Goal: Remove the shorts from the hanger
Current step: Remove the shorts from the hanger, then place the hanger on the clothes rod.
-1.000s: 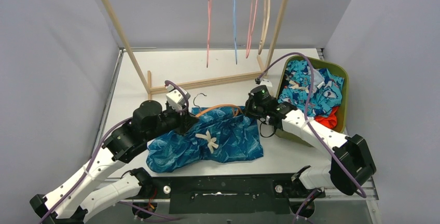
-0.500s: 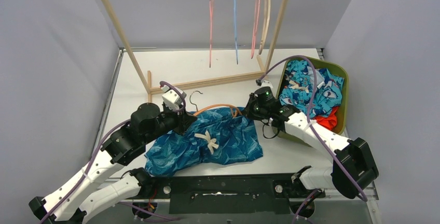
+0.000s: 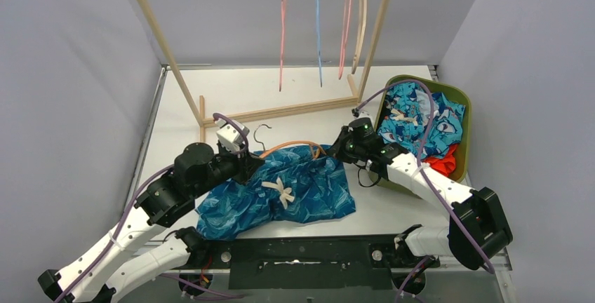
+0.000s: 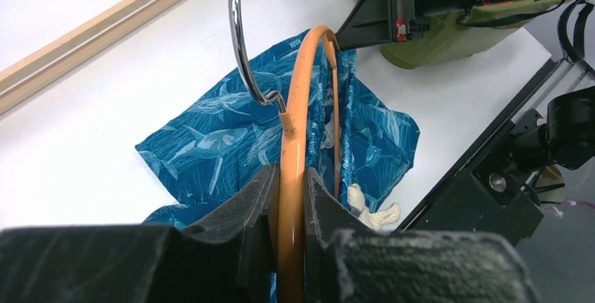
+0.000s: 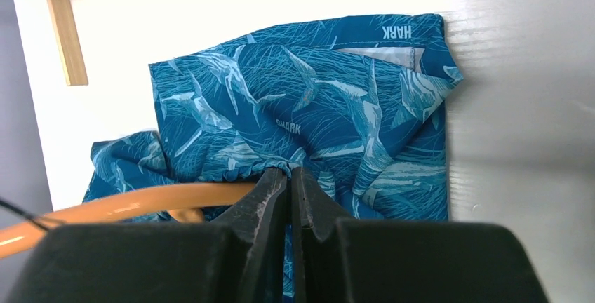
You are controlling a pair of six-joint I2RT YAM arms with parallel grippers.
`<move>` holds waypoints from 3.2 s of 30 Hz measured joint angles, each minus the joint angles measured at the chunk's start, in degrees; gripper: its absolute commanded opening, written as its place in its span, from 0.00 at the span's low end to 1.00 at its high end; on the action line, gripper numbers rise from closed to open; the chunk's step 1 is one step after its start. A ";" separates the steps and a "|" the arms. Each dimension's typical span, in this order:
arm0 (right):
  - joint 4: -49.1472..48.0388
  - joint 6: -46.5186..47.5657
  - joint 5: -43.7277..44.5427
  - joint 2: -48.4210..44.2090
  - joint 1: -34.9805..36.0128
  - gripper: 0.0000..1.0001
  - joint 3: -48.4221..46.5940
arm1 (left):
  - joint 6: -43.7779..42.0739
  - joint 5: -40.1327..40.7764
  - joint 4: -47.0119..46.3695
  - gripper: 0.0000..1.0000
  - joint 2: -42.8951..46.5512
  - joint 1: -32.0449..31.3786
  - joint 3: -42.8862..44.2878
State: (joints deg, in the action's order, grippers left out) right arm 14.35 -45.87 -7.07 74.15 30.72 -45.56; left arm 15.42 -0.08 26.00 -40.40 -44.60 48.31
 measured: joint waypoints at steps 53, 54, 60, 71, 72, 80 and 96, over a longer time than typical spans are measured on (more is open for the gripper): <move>-42.80 -28.39 10.05 -1.92 20.06 0.00 6.19 | 0.68 -3.63 -9.18 0.31 -9.03 -1.42 -4.39; -41.75 -28.20 10.23 -2.58 20.24 0.00 5.79 | 0.83 -2.97 -9.46 0.36 -8.61 -1.55 -4.70; -31.65 -24.94 15.69 -7.02 14.05 0.00 5.60 | 2.49 1.51 -7.82 0.55 -2.12 -1.31 -5.92; -25.49 -25.00 16.70 -13.25 9.05 0.00 5.57 | 4.07 -0.39 -10.16 0.62 -0.46 -1.31 -13.46; -25.09 -25.33 16.57 -13.51 9.01 0.00 5.55 | 4.13 -1.05 -11.34 0.62 -0.68 -1.31 -14.99; -23.54 -27.71 13.66 -14.05 7.91 0.00 5.38 | 4.92 -6.60 -26.34 0.60 -3.45 -1.31 -25.90; -25.70 -34.12 7.26 -14.80 6.49 0.00 5.38 | 4.42 -8.72 -51.25 0.35 -7.52 -1.31 -37.59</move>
State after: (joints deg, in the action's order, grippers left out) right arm -11.35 -79.99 0.19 59.35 37.21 -40.18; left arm 19.84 -8.80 -25.26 -47.92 -45.91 10.72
